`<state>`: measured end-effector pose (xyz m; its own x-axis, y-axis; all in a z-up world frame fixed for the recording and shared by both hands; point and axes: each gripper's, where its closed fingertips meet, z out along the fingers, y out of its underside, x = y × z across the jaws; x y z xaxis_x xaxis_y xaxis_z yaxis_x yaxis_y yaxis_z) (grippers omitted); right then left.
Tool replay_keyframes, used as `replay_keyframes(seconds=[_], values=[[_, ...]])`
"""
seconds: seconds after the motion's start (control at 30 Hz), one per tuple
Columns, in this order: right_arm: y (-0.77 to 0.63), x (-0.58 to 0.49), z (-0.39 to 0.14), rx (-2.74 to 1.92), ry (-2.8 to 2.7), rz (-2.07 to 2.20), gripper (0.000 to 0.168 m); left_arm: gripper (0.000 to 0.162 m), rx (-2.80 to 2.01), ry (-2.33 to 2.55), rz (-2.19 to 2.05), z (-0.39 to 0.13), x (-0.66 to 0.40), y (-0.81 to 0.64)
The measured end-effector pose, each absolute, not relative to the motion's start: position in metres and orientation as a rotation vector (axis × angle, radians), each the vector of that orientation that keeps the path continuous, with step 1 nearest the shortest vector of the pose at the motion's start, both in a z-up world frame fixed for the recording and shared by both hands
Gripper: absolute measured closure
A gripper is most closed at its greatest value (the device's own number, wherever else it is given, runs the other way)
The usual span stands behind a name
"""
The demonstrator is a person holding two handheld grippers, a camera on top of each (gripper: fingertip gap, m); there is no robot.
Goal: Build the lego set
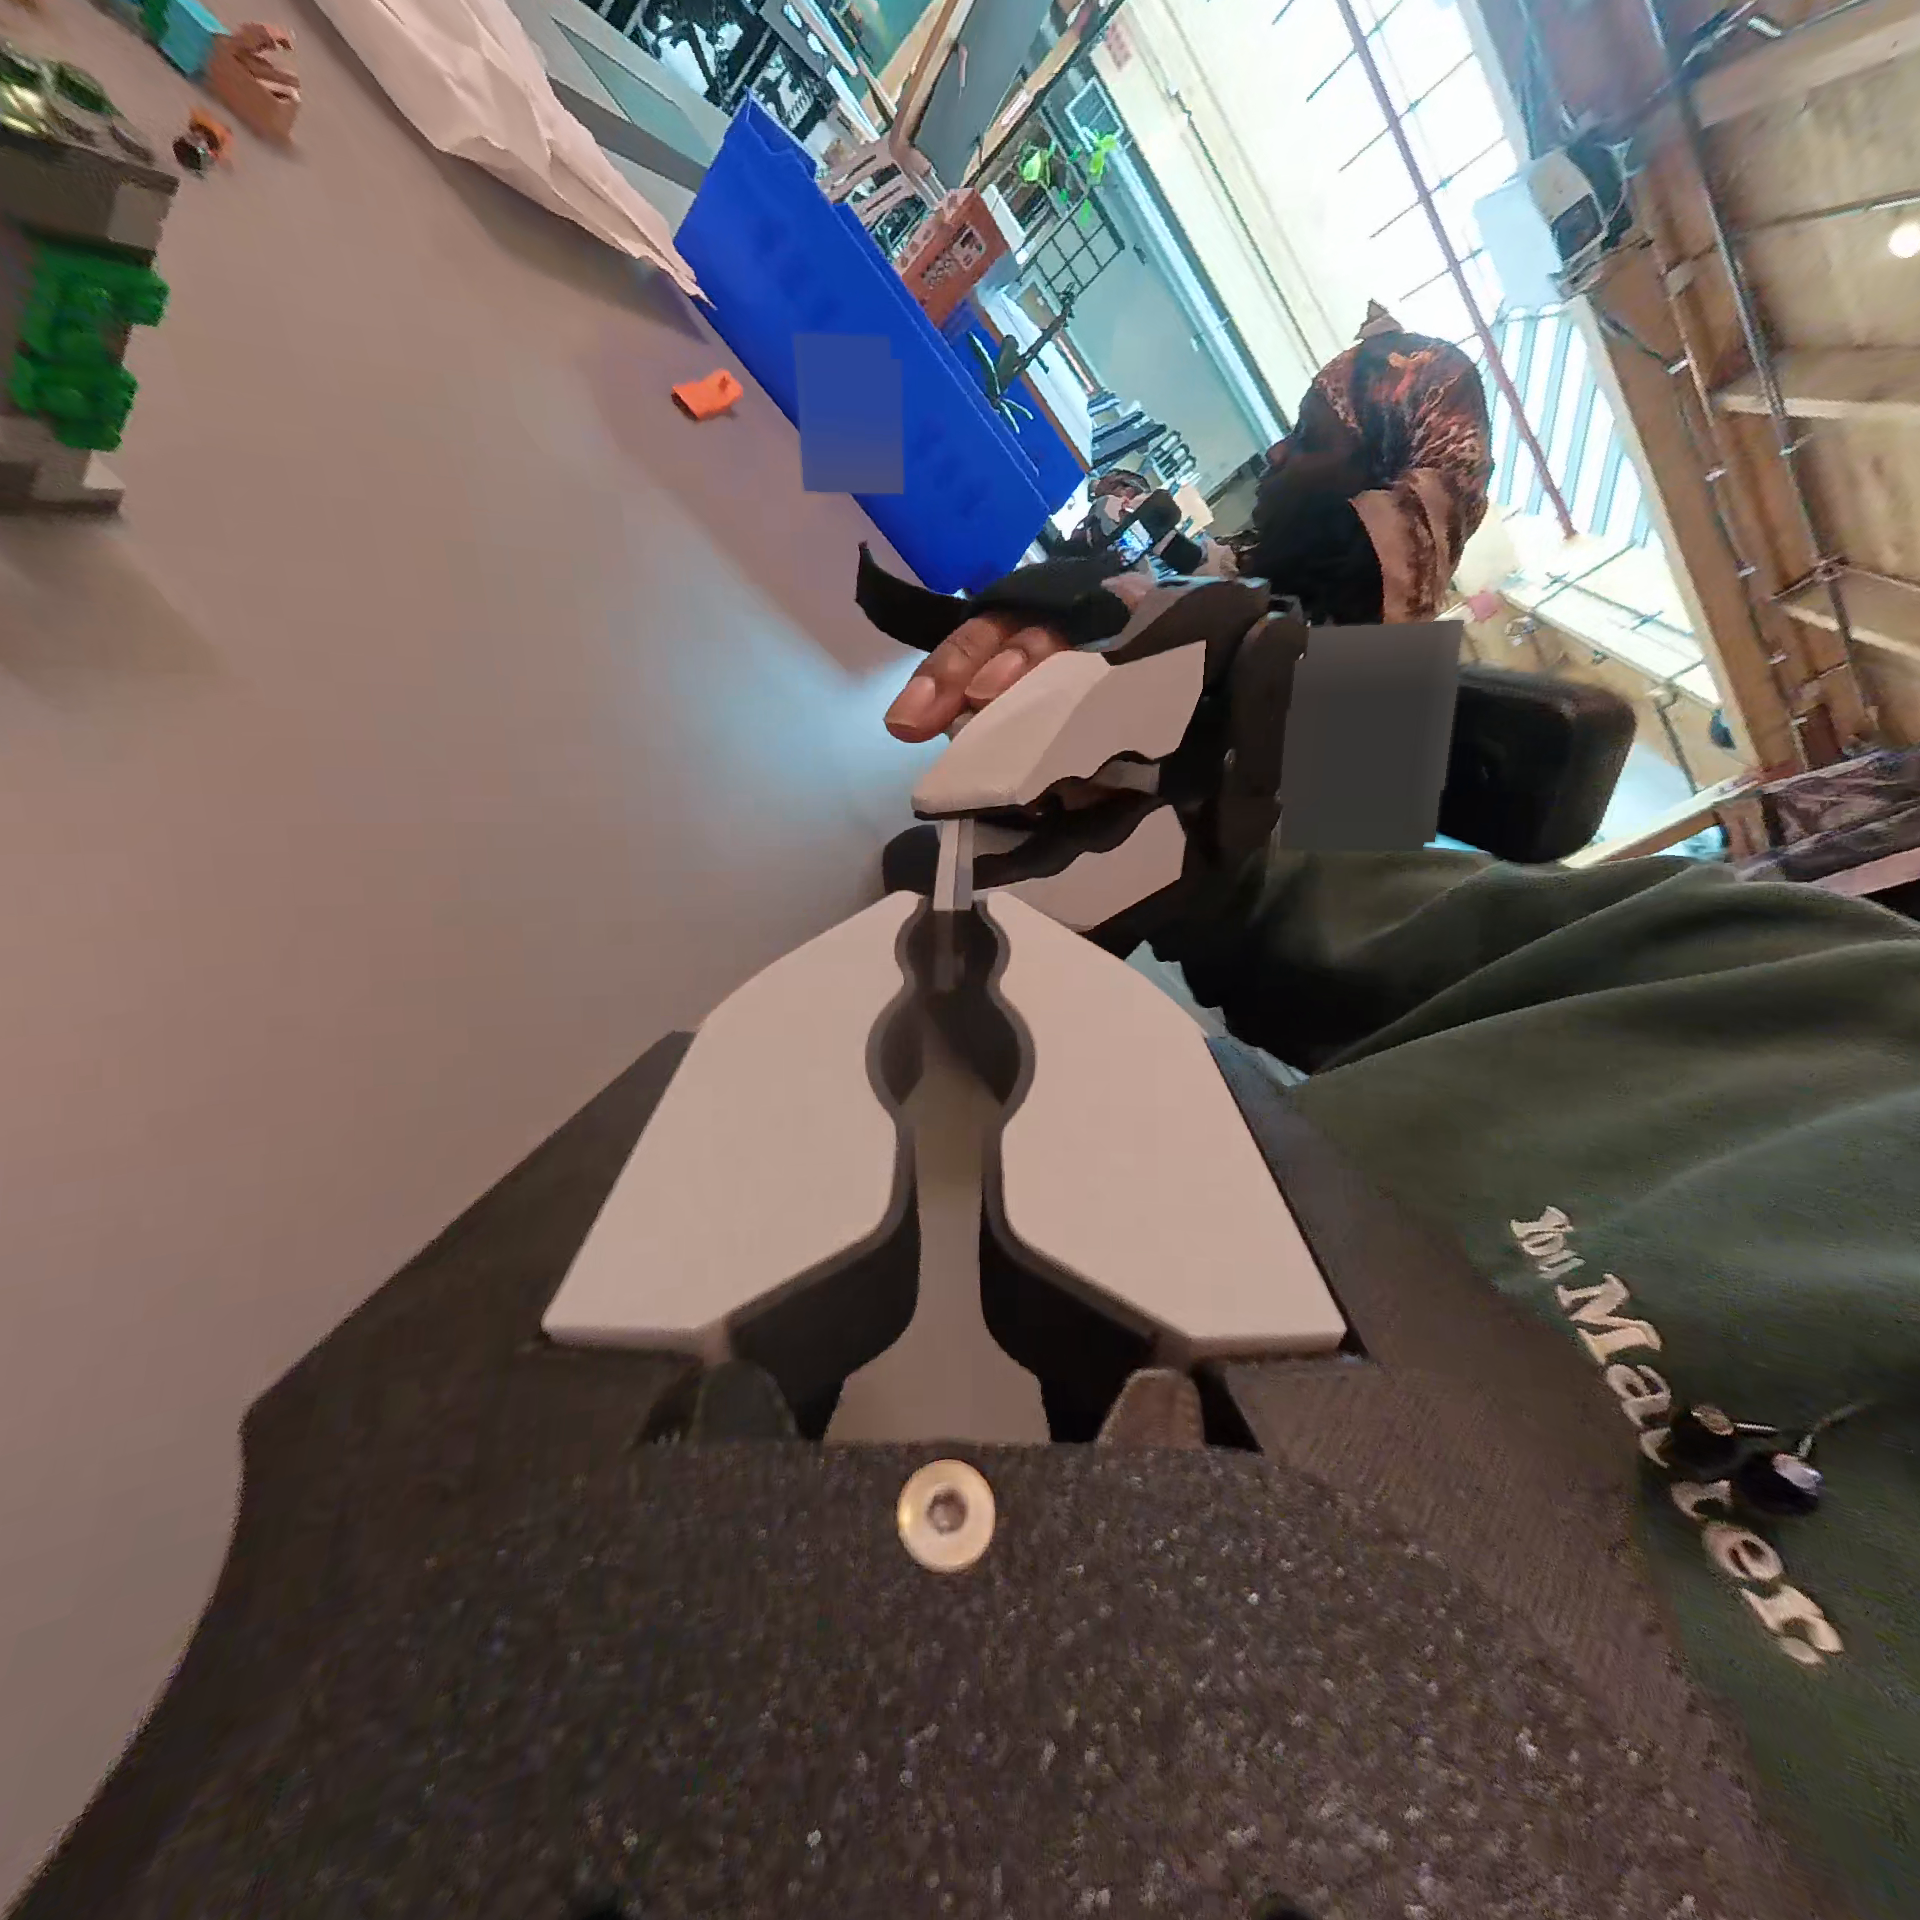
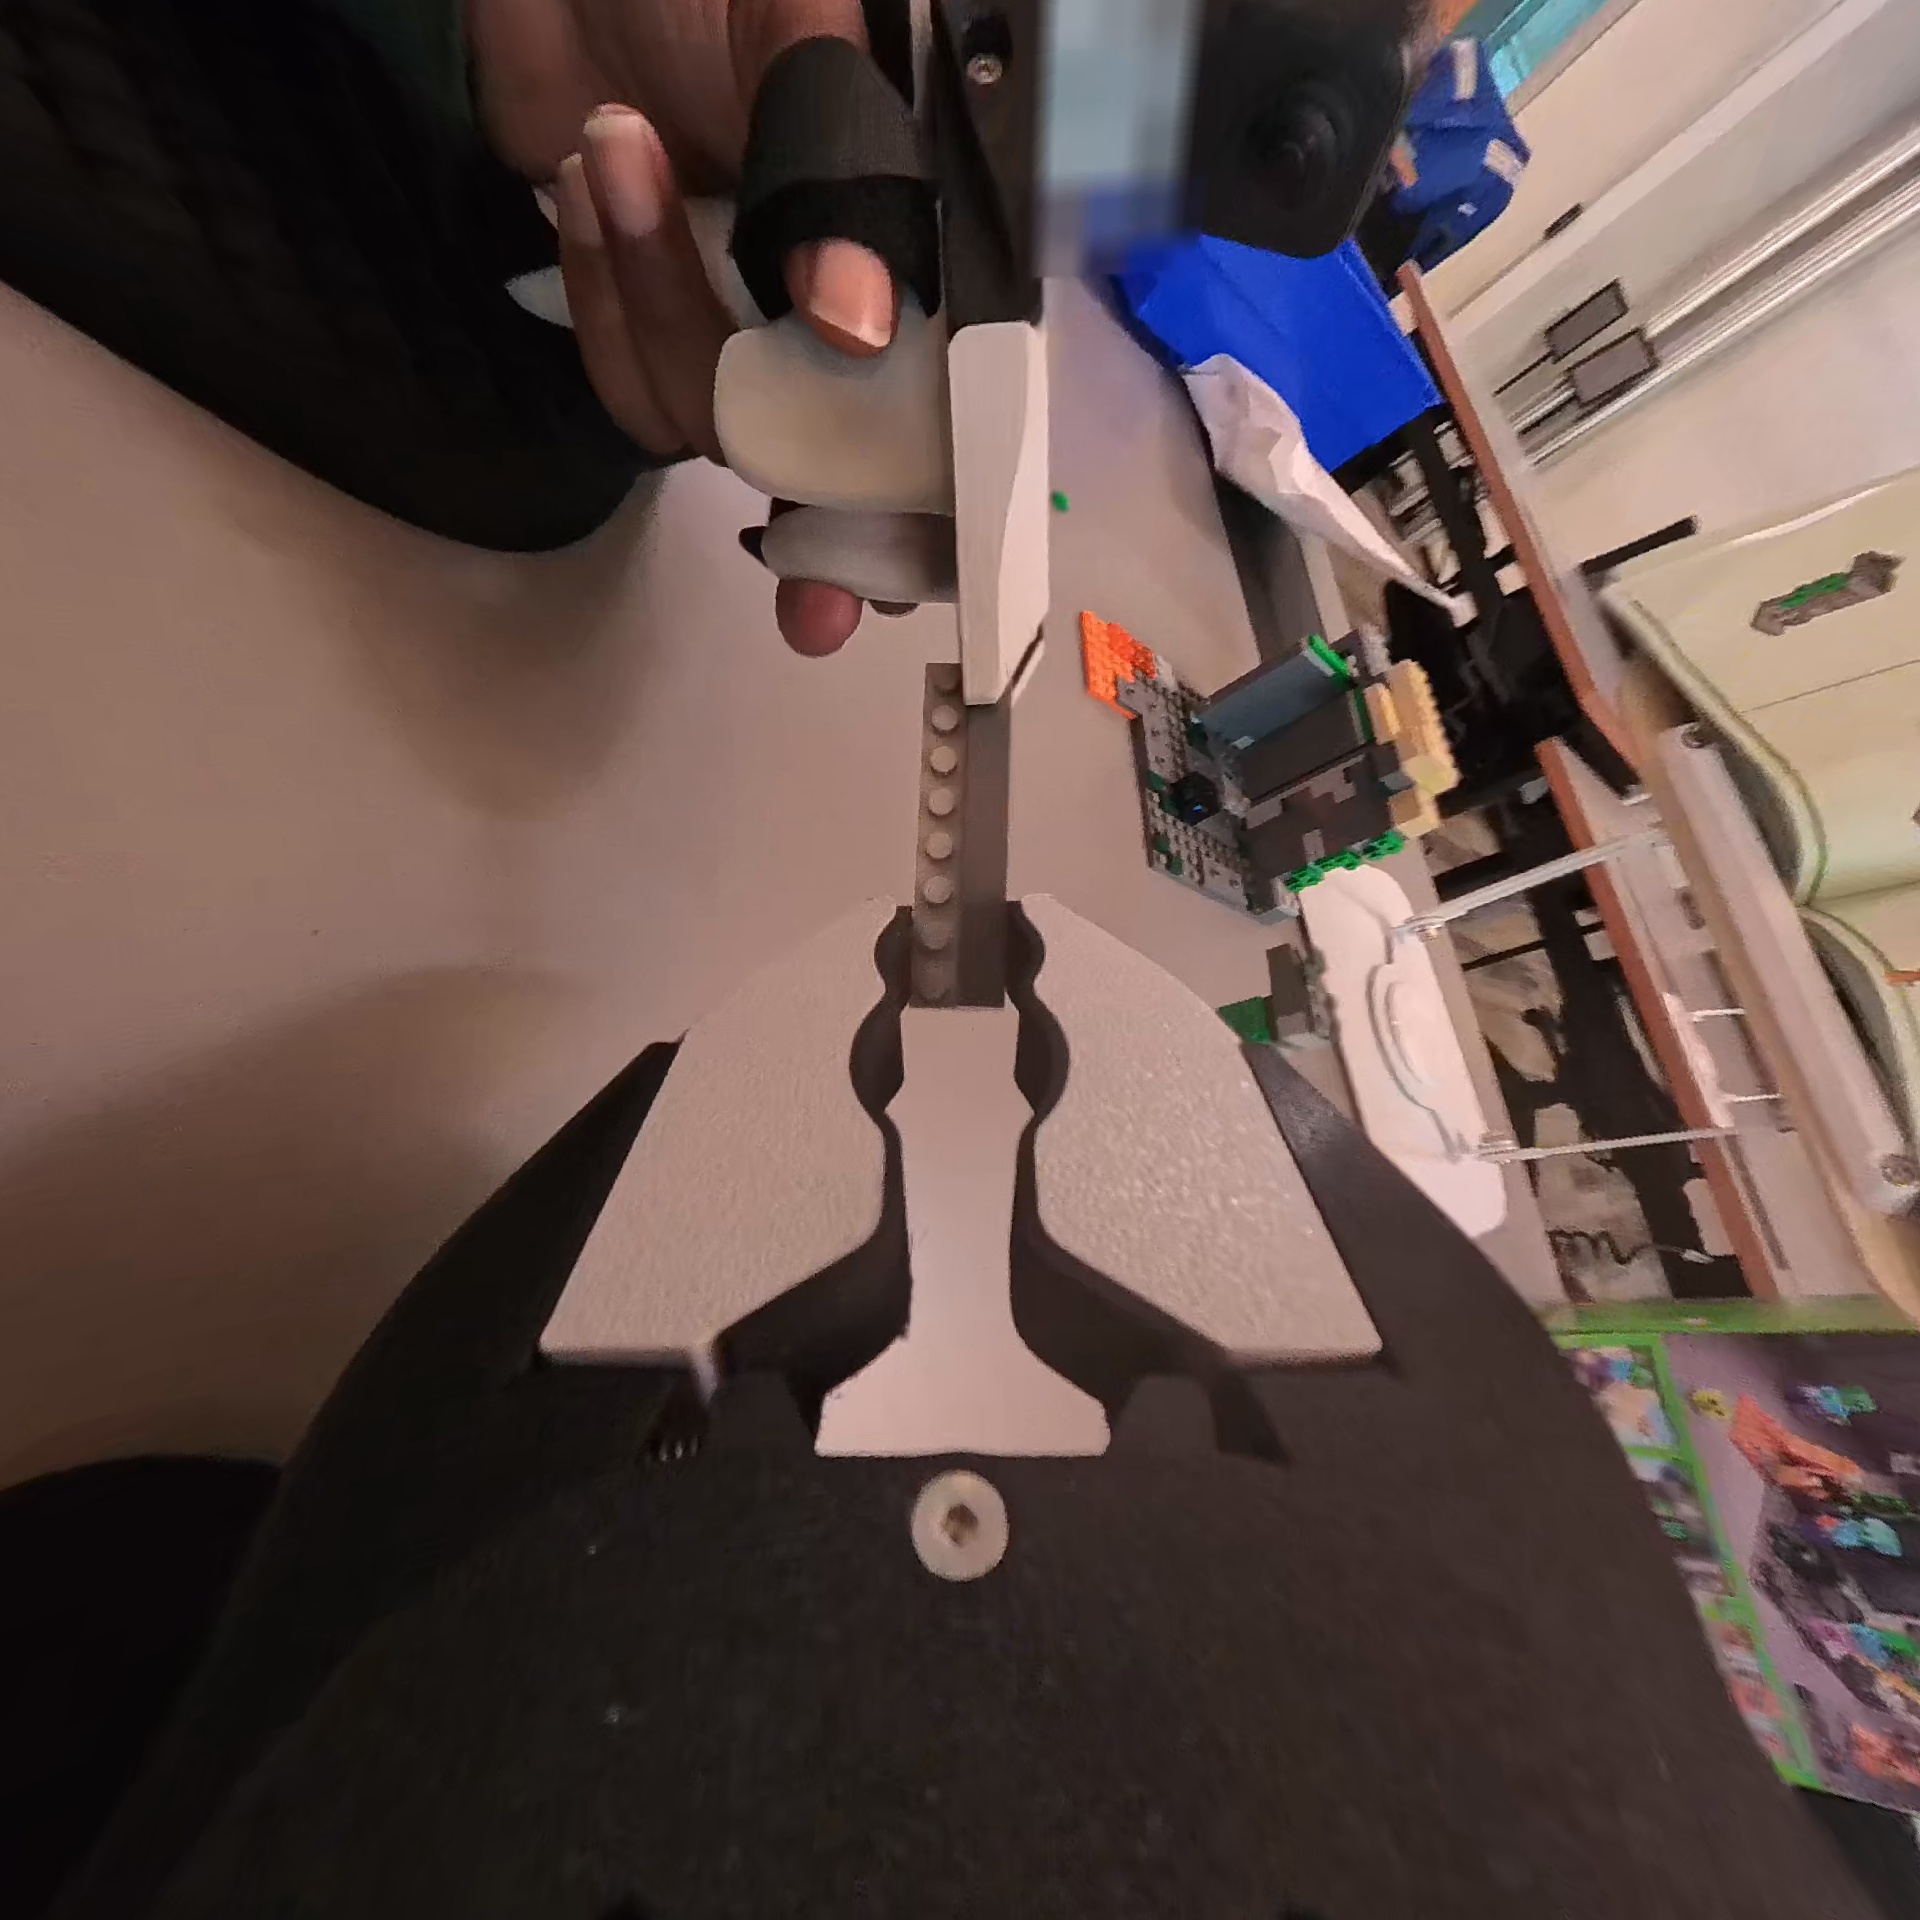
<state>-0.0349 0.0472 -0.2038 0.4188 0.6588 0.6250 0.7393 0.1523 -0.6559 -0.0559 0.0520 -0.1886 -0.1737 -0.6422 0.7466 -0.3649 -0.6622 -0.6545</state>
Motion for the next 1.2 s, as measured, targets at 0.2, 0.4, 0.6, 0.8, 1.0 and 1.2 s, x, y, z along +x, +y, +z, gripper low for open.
replay_keyframes(seconds=[0.2,0.4,0.6,0.8,1.0,1.2], values=[[0.043,-0.033,-0.208,-1.745,-1.231,0.291,0.152,0.137,-1.626,1.437,-1.557,-0.192,-0.058,0.052],[0.039,-0.033,-0.215,-1.839,-1.247,0.497,0.152,0.131,-1.374,1.682,-1.084,-0.206,-0.057,0.054],[0.039,-0.036,-0.222,-1.875,-1.286,0.539,0.152,0.143,-1.261,1.791,-0.972,-0.216,-0.054,0.049],[0.044,-0.032,-0.225,-1.876,-1.284,0.516,0.152,0.144,-1.273,1.820,-0.985,-0.221,-0.051,0.054],[0.056,-0.025,-0.222,-1.858,-1.257,0.414,0.146,0.145,-1.294,1.817,-1.067,-0.222,-0.046,0.063],[0.061,-0.025,-0.230,-1.879,-1.296,0.363,0.147,0.145,-1.308,1.806,-1.149,-0.227,-0.041,0.064]])
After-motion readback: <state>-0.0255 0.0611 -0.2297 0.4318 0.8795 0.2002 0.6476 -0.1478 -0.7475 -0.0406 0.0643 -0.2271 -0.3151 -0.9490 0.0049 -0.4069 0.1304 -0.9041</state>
